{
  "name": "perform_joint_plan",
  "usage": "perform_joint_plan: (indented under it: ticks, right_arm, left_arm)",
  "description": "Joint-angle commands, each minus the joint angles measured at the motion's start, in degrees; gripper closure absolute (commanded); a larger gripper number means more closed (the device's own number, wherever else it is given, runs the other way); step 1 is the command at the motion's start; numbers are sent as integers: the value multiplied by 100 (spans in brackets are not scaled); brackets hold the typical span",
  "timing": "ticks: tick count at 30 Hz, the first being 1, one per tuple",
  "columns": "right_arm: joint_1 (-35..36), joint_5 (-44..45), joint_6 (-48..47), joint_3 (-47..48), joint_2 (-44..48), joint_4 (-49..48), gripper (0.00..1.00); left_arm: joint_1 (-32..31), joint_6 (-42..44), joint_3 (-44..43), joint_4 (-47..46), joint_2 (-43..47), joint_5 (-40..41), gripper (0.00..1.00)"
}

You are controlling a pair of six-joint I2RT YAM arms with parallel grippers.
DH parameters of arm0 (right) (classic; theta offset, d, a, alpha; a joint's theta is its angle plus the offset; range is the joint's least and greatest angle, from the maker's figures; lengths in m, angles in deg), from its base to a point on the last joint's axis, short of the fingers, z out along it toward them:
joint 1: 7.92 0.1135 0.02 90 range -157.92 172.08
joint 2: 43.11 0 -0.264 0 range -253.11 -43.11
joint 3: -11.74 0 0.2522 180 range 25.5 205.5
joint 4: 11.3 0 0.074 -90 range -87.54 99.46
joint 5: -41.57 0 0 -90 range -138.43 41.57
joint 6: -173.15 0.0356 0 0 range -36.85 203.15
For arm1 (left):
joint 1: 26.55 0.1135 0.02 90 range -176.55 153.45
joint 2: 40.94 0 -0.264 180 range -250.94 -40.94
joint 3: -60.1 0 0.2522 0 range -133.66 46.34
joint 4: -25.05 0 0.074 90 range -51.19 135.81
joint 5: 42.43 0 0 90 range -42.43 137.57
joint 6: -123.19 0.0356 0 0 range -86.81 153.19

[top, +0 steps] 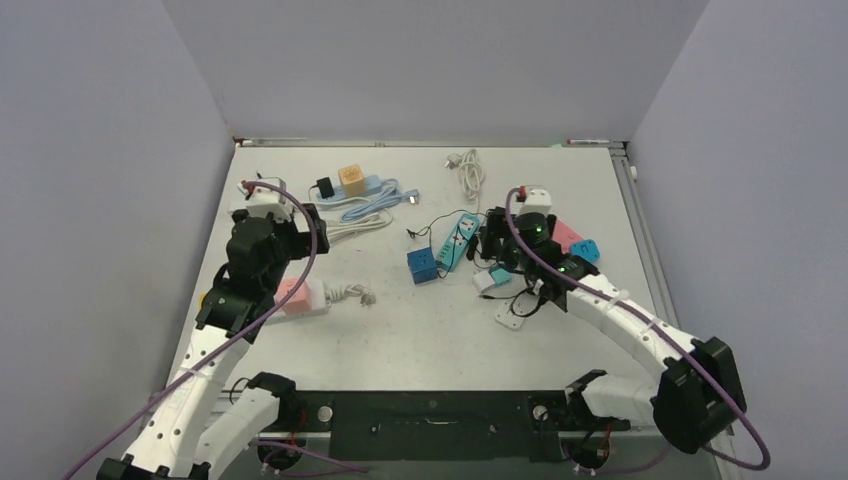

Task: Pull the plug off the socket
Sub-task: Reset both arms

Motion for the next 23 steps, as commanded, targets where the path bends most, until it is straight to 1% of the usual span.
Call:
perform_joint_plan:
  ticks: [1, 3, 6, 11, 15, 23]
  right_arm:
    - [-897, -192, -258, -144, 1048, 529, 10]
    - [-1062, -61, -503, -275, 1463, 482, 10]
    - [-1100, 368, -839, -484, 2259, 316, 10]
    - [-1096, 812, -882, -800, 2987, 47, 10]
    - [-1095, 1006, -888, -854, 3238, 28, 10]
    - [-1095, 1063, -860, -690, 3155, 193, 10]
  left_arm:
    - [-101, 9, -33, -417, 249, 619, 4]
    - [-178, 81, 23, -511, 401, 691, 4]
    - [-302, 275, 213, -709, 757, 606, 4]
    - [-393, 433, 473, -978, 1229, 599, 4]
    - [-403, 444, 494, -1006, 1303, 657, 4]
    - [-403, 397, 391, -889, 1230, 772, 4]
